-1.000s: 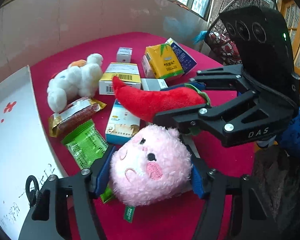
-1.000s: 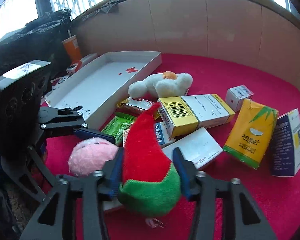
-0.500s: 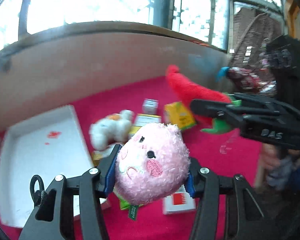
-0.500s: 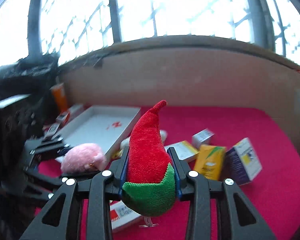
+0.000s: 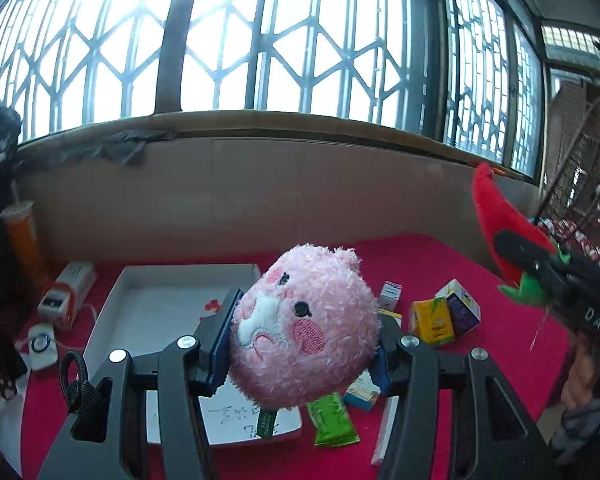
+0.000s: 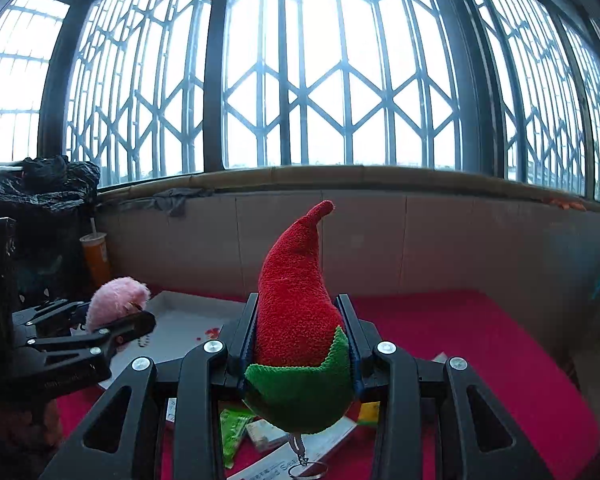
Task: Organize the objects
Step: 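Lift the pig plush with the left tool while the right tool lifts the elf plush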
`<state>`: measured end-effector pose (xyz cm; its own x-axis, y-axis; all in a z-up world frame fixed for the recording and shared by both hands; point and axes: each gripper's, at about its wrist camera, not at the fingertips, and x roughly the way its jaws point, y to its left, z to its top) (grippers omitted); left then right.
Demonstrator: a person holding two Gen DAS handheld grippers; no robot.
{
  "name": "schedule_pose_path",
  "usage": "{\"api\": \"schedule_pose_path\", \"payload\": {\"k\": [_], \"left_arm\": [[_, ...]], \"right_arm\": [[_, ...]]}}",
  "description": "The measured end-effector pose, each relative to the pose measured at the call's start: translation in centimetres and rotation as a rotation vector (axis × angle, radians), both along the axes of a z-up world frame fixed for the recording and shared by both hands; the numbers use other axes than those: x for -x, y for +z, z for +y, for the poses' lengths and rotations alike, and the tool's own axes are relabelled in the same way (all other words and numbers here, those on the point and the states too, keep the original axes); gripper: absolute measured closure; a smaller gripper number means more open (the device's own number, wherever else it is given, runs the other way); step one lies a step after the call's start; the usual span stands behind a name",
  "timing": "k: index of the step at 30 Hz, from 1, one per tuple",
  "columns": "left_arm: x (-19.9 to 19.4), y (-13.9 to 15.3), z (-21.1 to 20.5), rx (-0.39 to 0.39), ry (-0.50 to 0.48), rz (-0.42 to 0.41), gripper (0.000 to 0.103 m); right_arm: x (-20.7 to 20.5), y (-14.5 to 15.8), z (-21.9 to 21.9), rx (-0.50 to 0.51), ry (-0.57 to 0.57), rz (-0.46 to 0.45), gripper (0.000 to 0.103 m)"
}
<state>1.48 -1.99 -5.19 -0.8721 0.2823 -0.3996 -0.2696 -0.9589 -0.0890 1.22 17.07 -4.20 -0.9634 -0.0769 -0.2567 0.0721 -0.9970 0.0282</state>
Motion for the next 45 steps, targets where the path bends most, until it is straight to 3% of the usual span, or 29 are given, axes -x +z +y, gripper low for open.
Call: {"api": "schedule_pose_path", "payload": {"k": [3,7,13,19,24,27,31,38,42,45], "left_arm": [[0.2,0.9,-1.1,0.018,0.081,0.015,0.049],[-0.5,1.8,-3.8,-0.032,0.164,0.053,0.046],[0.0,-0.4,-7.4,-0.057,0.239,-0.046,0.046],[-1.2,1.7,-8.8,0.030,0.289,0.062,0.046],[-1.0,0.2,-8.5,0.044,0.297,0.022,0.046],[-0.7,1.0,-8.3,0.048,0.287,0.022,0.046],[-1.4,2.3,-9.6,0.077,0.347,0.075,0.046],[-2.4,1.9,-17.1,0.066,0.545,0.012,0.046],[-4.1,3.0,-19.4,0.081,0.640,0.047,0.046],[-3.6,1.8,-19.4,0.064,0.646,0.011,0.046]], "right_arm": [[0.1,1.7,-1.0,-0.001,0.033,0.019,0.064],[0.1,4.2,-4.1,-0.009,0.068,0.098,0.062],[2.3,0.7,-7.5,-0.004,0.081,-0.012,0.062],[1.8,3.4,-8.7,0.035,0.089,0.075,0.062],[3.1,0.5,-9.2,0.019,0.079,-0.026,0.062],[3.8,2.1,-9.1,0.052,0.082,-0.016,0.062],[3.9,4.3,-10.6,0.060,0.099,0.062,0.062],[6.4,1.6,-18.3,0.058,0.258,-0.054,0.062],[5.6,2.3,-20.5,0.027,0.294,0.007,0.062],[5.5,0.3,-20.4,-0.025,0.269,-0.011,0.062]]}}
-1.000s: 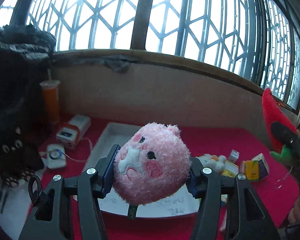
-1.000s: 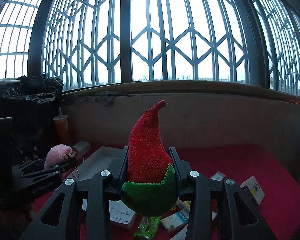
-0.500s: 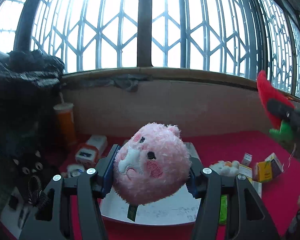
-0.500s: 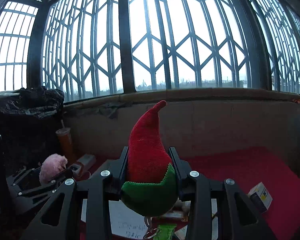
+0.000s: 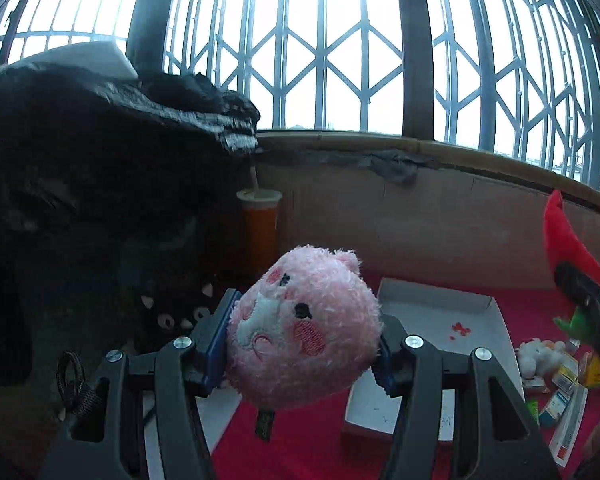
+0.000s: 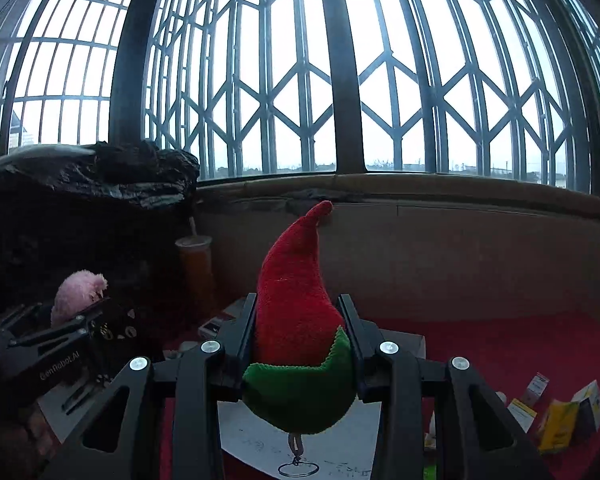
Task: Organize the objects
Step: 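Lift the pig plush with the left tool while the right tool lifts the elf plush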
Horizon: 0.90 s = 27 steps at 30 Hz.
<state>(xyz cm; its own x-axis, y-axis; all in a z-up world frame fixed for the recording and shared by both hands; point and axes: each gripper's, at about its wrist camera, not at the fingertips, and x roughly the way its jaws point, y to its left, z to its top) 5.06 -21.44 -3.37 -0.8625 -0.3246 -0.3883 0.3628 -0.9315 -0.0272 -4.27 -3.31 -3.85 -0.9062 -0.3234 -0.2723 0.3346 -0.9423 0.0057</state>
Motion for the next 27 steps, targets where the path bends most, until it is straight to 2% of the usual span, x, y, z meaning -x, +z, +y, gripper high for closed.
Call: {"api": "schedule_pose_path", "payload": {"k": [3,8,13,15,20,22,24,27], "left_arm": [[2.0,-0.2,2.5,0.016,-0.070,-0.021,0.047],[5.3,1.4,10.6,0.104,-0.240,0.016,0.047],[8.4,-0.5,18.7,0.141,-0.395,-0.061,0.048],[8.9,-0.5,22.4,0.178,-0.466,-0.069,0.048],[8.3,2.2,29.3,0.241,-0.590,0.002,0.048],[8.0,1.9,31.3,0.247,-0.635,-0.001,0.048],[7.9,0.7,32.2,0.238,-0.668,-0.026,0.048],[7.5,-0.4,32.4,0.202,-0.683,-0.044,0.048]], "right_arm": [[0.6,-0.1,3.5,0.027,-0.088,-0.014,0.062],[-0.4,2.4,11.3,0.084,-0.268,0.064,0.062],[-1.3,-0.2,18.1,0.126,-0.417,0.004,0.062],[-1.7,0.0,21.1,0.163,-0.478,-0.005,0.062],[-5.4,2.8,27.3,0.224,-0.635,0.117,0.062],[-6.6,2.7,29.1,0.245,-0.676,0.124,0.062],[-7.2,1.3,30.2,0.256,-0.697,0.091,0.061],[-6.9,0.0,30.6,0.227,-0.712,0.062,0.062]]}}
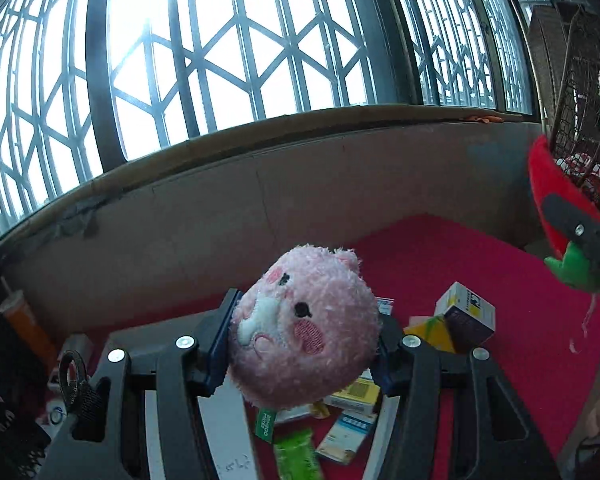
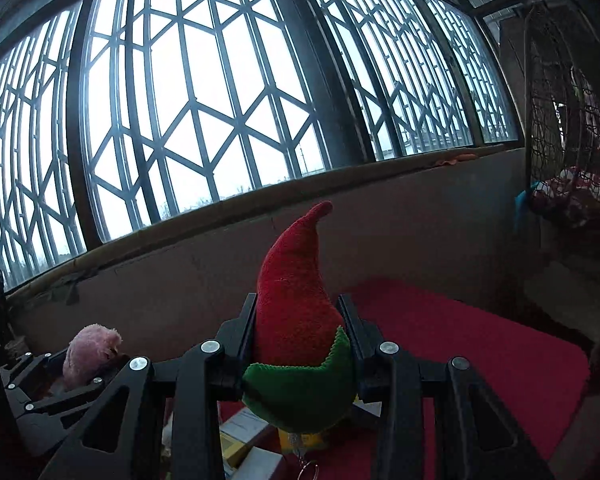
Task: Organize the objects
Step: 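Lift the pig plush with the left tool while the right tool lifts the elf plush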
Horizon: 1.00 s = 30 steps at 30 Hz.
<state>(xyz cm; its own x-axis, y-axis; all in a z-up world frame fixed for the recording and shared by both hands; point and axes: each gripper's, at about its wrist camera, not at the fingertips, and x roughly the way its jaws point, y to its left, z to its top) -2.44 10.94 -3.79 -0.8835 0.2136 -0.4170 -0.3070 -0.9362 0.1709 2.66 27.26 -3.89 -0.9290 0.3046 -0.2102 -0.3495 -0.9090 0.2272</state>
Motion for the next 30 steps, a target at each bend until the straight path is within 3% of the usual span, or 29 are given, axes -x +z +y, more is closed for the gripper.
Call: {"api": "schedule_pose_path", "payload": {"k": [3,6,13,20,26,30], "left_arm": [[0.2,2.1,-1.5,-0.044,0.021,0.030,0.048],[-0.3,3.9,-4.2,-0.100,0.077,0.090,0.048],[-0.2,0.6,-13.9,-0.219,0.273,0.007,0.048],[-3.1,1.5,-24.8,-0.282,0.494,0.066,0.048],[-4.3,-0.8,-29.8,-0.336,0.578,0.036,0.048],[-6.3,0.1,-33.6,-0.374,0.666,0.072,0.048]], "right_arm": [[0.4,1.8,-0.6,0.009,0.039,0.015,0.062],[0.5,3.7,-3.9,-0.085,0.081,0.065,0.062],[4.9,-0.4,-13.8,-0.204,0.303,-0.110,0.062],[6.9,2.3,-24.0,-0.273,0.509,-0.019,0.062],[8.8,-1.5,-30.7,-0.323,0.625,-0.133,0.062],[8.5,0.9,-34.1,-0.350,0.697,-0.073,0.062]]}}
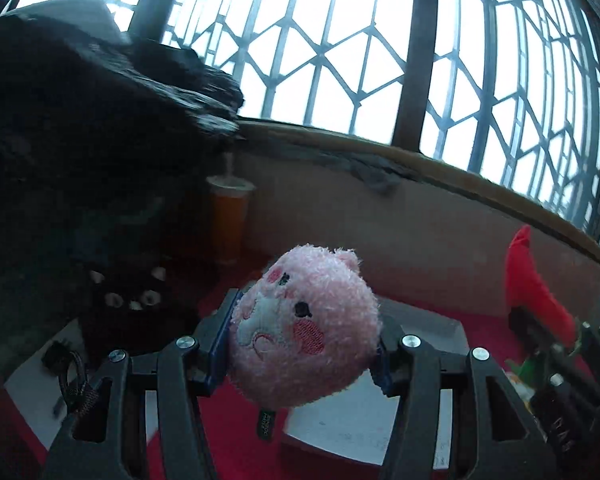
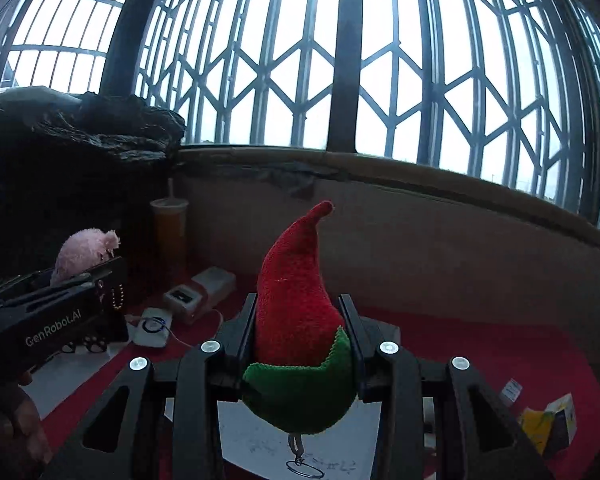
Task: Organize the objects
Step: 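Lift the pig plush with the left tool while the right tool lifts the elf plush, then carry the pig plush over the white tray while the right tool carries the elf plush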
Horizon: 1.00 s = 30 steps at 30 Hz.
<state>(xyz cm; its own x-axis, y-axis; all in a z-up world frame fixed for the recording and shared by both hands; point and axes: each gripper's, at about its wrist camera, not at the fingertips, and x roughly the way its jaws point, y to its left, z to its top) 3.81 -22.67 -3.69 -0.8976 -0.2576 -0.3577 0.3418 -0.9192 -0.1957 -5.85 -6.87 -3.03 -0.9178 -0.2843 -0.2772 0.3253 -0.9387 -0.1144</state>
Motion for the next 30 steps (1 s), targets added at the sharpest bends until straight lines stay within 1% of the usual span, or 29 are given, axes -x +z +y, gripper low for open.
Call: {"api": "schedule_pose_path", "payload": {"k": [2,3,5,8,9,11,13,14,16,18,21,23,24,25,27,28,30], "left_arm": [[-0.9,0.6,-1.5,-0.005,0.045,0.021,0.048],[-1.1,0.7,-1.9,-0.005,0.057,0.024,0.048],[-1.2,0.2,-2.4,-0.012,0.068,0.016,0.048],[-0.1,-1.2,-1.5,-0.025,0.031,-0.020,0.048],[0.7,-1.6,-0.6,-0.024,0.004,-0.036,0.048],[2.3,-1.5,1.3,-0.014,-0.058,-0.055,0.048],[3.6,-0.3,3.5,0.002,-0.122,-0.043,0.048],[4.1,0.6,4.9,0.025,-0.152,-0.026,0.048],[4.9,1.6,6.9,0.055,-0.195,-0.009,0.048],[5.8,1.2,9.1,0.070,-0.233,-0.024,0.048],[6.8,-0.5,11.9,0.075,-0.289,-0.078,0.048],[7.7,-0.5,14.1,0.095,-0.349,-0.111,0.048],[7.9,0.0,14.9,0.099,-0.367,-0.109,0.048],[7.9,0.9,15.7,0.109,-0.379,-0.088,0.048],[7.9,1.8,16.7,0.131,-0.389,-0.059,0.048],[7.8,2.0,17.1,0.138,-0.392,-0.049,0.048],[7.5,1.1,17.5,0.145,-0.392,-0.064,0.048]], "right_arm": [[-0.5,1.3,-1.3,0.008,0.037,0.035,0.062],[-0.7,1.5,-1.8,0.012,0.054,0.040,0.062],[-0.9,0.7,-2.5,0.010,0.079,0.024,0.062],[-0.6,-1.6,-1.9,-0.004,0.055,-0.023,0.062],[-0.4,-2.1,-1.1,-0.001,0.034,-0.037,0.062],[0.0,-1.7,0.9,0.011,-0.013,-0.041,0.062],[0.3,0.0,3.2,0.045,-0.065,-0.019,0.062],[0.3,1.1,4.5,0.073,-0.091,0.002,0.062],[0.0,1.9,6.3,0.101,-0.125,0.037,0.062],[-0.2,1.2,8.2,0.120,-0.163,0.039,0.061],[-0.4,-0.8,11.1,0.134,-0.242,0.010,0.062],[-0.3,-0.4,13.3,0.166,-0.287,-0.012,0.062],[-0.3,0.3,14.2,0.187,-0.304,-0.010,0.062],[-0.5,0.9,14.9,0.202,-0.322,0.006,0.062],[-1.2,1.8,16.1,0.221,-0.351,0.055,0.061],[-1.4,1.7,16.4,0.225,-0.357,0.061,0.061],[-1.3,0.6,16.7,0.229,-0.357,0.031,0.061]]}}
